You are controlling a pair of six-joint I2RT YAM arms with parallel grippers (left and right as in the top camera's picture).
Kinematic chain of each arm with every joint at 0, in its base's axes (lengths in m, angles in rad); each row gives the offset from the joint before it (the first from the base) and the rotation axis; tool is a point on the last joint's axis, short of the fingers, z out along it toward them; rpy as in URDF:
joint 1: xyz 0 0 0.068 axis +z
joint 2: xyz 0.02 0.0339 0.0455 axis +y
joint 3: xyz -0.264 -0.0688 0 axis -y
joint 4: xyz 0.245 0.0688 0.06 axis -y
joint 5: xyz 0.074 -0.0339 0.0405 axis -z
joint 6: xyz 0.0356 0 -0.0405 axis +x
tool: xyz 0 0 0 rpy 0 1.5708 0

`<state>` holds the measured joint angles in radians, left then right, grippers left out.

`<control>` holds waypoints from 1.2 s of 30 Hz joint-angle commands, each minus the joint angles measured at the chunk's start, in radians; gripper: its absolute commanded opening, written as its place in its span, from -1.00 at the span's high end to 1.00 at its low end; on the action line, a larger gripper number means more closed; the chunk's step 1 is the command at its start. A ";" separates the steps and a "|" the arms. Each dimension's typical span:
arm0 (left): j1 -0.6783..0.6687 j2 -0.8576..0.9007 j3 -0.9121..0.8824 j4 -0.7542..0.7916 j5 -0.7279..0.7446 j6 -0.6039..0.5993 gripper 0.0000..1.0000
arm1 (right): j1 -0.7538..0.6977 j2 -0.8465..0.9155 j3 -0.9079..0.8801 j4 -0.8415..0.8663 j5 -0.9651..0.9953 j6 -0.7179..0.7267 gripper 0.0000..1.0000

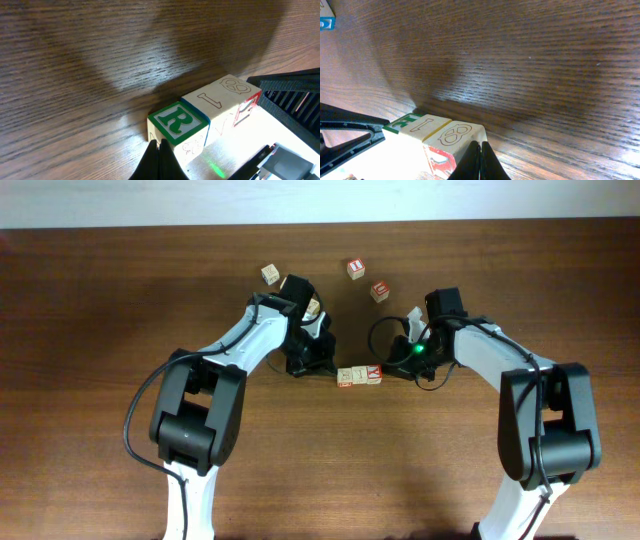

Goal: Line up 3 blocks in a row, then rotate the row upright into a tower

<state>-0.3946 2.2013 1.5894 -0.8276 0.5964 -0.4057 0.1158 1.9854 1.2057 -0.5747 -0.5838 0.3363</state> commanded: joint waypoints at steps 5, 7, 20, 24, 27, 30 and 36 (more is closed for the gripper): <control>-0.011 0.005 -0.005 -0.040 0.000 -0.005 1.00 | 0.008 0.015 -0.005 -0.001 -0.014 -0.010 0.92; -0.011 0.005 -0.005 -0.049 -0.031 -0.005 1.00 | 0.008 0.015 -0.005 -0.001 -0.014 -0.010 0.92; -0.011 0.005 -0.005 -0.081 0.035 -0.005 1.00 | 0.008 0.015 -0.005 -0.004 -0.014 -0.010 0.92; -0.011 0.005 -0.005 -0.078 0.041 -0.005 1.00 | 0.008 0.015 -0.005 -0.005 -0.014 -0.010 0.92; -0.011 0.005 -0.005 -0.063 0.042 -0.005 1.00 | 0.008 0.015 -0.005 -0.021 -0.014 -0.010 0.92; -0.011 0.005 -0.005 -0.039 0.044 -0.005 1.00 | 0.008 0.015 -0.005 -0.039 -0.019 -0.010 0.92; -0.011 0.005 -0.005 -0.020 0.043 -0.005 1.00 | 0.008 0.015 -0.005 -0.045 -0.045 -0.011 0.92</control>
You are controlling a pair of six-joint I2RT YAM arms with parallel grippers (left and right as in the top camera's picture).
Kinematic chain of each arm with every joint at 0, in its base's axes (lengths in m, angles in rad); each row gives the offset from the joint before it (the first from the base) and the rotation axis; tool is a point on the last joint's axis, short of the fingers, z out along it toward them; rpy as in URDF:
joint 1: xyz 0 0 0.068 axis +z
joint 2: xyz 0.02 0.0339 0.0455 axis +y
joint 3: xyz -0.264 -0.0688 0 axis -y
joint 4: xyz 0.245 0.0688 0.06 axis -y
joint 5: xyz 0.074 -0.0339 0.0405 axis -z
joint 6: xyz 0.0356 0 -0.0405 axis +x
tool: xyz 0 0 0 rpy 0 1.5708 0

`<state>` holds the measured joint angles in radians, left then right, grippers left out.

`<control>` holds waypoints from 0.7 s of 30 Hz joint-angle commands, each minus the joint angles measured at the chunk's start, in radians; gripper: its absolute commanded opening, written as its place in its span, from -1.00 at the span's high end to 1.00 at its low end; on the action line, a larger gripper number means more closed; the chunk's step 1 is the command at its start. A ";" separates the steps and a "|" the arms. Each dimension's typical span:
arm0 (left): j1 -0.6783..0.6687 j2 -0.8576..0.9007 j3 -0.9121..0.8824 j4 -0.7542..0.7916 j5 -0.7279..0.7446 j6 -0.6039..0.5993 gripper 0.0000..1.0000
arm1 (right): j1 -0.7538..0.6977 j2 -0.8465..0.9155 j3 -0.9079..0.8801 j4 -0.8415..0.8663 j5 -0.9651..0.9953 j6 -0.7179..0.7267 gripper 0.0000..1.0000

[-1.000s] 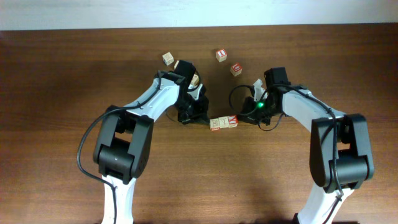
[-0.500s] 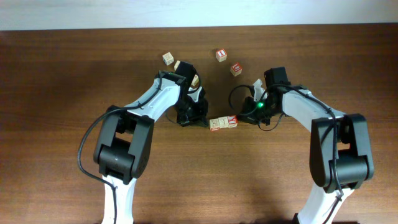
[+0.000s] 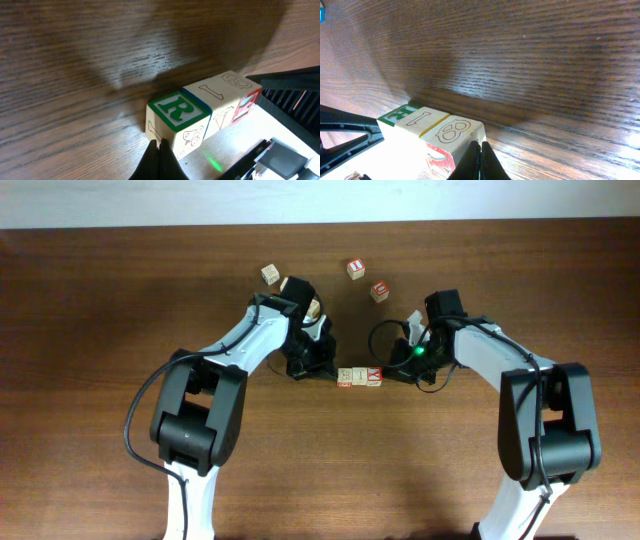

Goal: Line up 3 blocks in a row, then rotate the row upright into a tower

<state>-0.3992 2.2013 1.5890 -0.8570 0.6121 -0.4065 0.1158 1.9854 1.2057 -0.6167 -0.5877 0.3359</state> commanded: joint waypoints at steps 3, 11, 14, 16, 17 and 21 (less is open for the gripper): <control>-0.007 0.005 -0.005 0.009 0.028 -0.005 1.00 | -0.018 0.014 -0.005 -0.010 -0.068 -0.046 0.92; -0.007 0.005 -0.004 0.003 0.028 -0.004 1.00 | -0.198 0.015 -0.008 -0.064 -0.248 -0.342 0.92; -0.007 0.005 -0.005 0.000 0.028 -0.004 1.00 | -0.194 0.016 -0.031 -0.043 -0.312 -0.373 0.91; -0.007 0.005 -0.005 0.000 0.028 -0.004 1.00 | -0.180 0.018 -0.053 -0.013 -0.322 -0.354 0.92; -0.007 0.005 -0.005 0.000 0.028 -0.004 1.00 | -0.174 0.018 -0.071 0.015 -0.322 -0.335 0.92; -0.007 0.005 -0.005 0.000 0.028 -0.004 1.00 | -0.173 0.018 -0.137 0.086 -0.323 -0.310 0.91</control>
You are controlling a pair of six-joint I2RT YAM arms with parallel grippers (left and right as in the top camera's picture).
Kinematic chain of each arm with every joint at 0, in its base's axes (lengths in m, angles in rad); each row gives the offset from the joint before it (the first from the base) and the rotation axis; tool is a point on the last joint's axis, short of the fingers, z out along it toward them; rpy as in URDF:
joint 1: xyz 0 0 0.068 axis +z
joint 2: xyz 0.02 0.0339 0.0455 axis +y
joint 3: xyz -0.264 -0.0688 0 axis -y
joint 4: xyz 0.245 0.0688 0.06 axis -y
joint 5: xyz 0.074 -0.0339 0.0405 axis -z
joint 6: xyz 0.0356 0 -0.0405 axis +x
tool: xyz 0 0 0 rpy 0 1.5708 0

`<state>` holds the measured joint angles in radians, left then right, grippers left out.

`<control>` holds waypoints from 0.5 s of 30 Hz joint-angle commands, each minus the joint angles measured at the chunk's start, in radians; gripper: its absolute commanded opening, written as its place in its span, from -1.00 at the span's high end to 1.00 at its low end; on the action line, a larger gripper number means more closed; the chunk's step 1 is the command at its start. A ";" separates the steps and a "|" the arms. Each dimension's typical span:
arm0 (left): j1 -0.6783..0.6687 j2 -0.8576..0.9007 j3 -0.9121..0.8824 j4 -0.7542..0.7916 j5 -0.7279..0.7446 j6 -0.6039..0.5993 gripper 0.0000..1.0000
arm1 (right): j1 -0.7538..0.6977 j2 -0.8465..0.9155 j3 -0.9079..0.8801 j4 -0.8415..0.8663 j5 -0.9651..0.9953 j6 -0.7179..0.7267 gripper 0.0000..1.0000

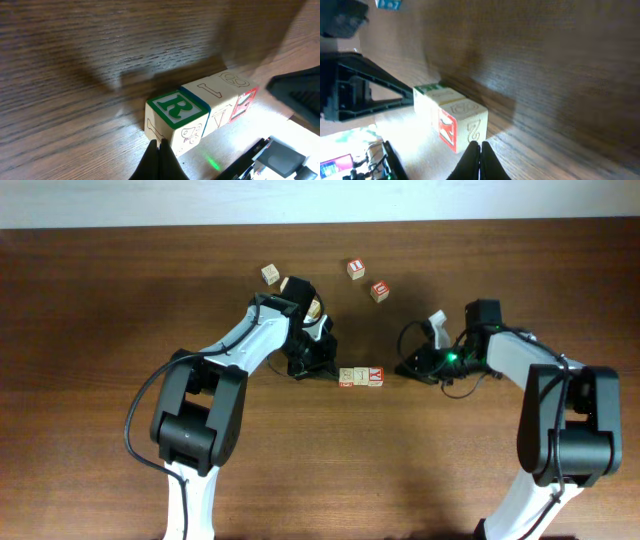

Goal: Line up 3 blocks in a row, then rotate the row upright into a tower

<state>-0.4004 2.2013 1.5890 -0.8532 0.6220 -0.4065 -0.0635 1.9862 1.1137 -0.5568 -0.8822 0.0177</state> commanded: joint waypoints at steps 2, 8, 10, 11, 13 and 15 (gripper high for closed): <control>-0.006 0.005 -0.005 -0.004 0.018 -0.004 1.00 | 0.006 0.017 -0.061 0.048 -0.043 0.008 0.92; -0.006 0.005 -0.005 -0.004 0.018 -0.004 1.00 | 0.008 0.017 -0.093 0.127 -0.080 0.008 0.92; -0.006 0.005 -0.005 -0.004 0.018 -0.004 1.00 | 0.016 0.017 -0.093 0.143 -0.080 0.009 0.92; -0.006 0.005 -0.005 -0.004 0.018 -0.004 1.00 | 0.026 0.017 -0.093 0.152 -0.079 0.009 0.92; -0.006 0.005 -0.005 -0.004 0.018 -0.004 1.00 | 0.042 0.017 -0.093 0.162 -0.078 0.009 0.92; -0.006 0.005 -0.005 -0.004 0.018 -0.004 1.00 | 0.047 0.017 -0.093 0.171 -0.071 0.024 0.91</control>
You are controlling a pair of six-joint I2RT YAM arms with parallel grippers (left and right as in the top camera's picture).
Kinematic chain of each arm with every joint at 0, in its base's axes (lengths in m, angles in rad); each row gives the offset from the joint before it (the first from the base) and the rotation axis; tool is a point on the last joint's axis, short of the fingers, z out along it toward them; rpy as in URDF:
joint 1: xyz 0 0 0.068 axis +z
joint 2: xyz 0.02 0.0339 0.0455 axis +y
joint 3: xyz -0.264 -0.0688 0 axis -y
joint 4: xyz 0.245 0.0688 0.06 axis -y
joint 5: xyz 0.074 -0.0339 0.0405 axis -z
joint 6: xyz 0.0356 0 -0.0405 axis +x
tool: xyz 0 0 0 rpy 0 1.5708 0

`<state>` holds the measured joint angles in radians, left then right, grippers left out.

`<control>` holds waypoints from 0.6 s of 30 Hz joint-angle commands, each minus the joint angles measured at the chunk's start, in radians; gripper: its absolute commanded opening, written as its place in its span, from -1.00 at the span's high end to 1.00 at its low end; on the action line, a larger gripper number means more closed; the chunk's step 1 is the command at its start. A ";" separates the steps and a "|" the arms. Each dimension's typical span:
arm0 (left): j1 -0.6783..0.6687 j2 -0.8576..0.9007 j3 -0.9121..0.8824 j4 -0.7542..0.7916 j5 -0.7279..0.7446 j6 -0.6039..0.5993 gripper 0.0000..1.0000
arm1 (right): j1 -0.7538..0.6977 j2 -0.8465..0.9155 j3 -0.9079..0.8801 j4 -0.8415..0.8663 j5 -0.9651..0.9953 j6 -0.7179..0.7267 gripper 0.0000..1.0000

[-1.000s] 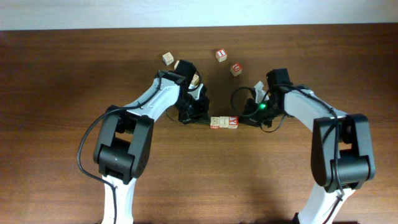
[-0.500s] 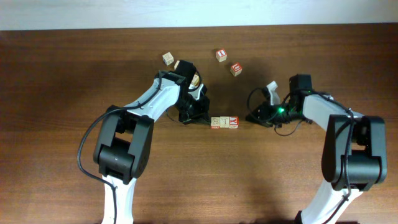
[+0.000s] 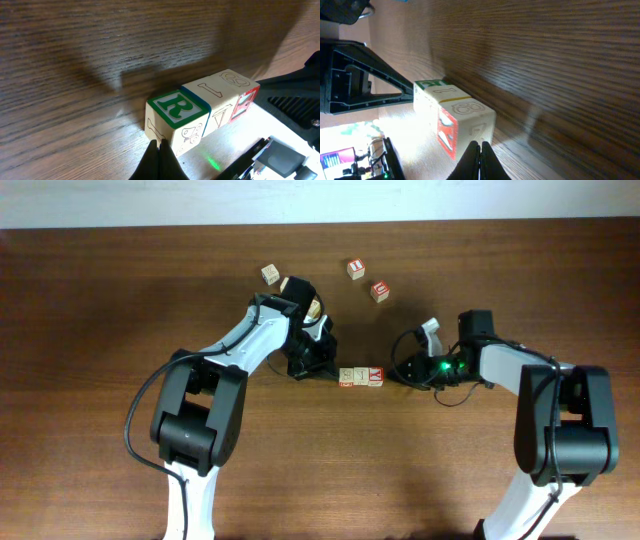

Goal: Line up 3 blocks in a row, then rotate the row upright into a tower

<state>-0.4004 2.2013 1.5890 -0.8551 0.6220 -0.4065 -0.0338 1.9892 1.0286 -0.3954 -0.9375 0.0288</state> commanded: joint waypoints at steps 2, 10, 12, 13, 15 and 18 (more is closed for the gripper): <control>-0.006 0.005 -0.005 -0.002 0.018 -0.004 1.00 | 0.017 0.014 -0.008 0.009 -0.016 0.013 0.92; -0.006 0.005 -0.005 -0.002 0.018 -0.004 1.00 | 0.053 0.014 -0.008 0.031 0.006 0.064 0.91; -0.006 0.005 -0.005 -0.002 0.018 -0.004 1.00 | 0.053 0.014 -0.008 0.034 0.002 0.066 0.92; -0.006 0.005 -0.005 -0.002 0.018 -0.004 1.00 | 0.053 0.014 -0.008 0.034 -0.004 0.066 0.91; -0.006 0.005 -0.005 -0.002 0.018 -0.004 1.00 | 0.053 0.014 -0.008 0.045 -0.040 0.060 0.92; -0.006 0.005 -0.005 -0.002 0.019 -0.005 1.00 | 0.053 0.014 -0.007 0.071 -0.100 0.058 0.91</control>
<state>-0.3981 2.2013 1.5890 -0.8600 0.6121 -0.4065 -0.0017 1.9892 1.0283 -0.3363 -0.9386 0.0937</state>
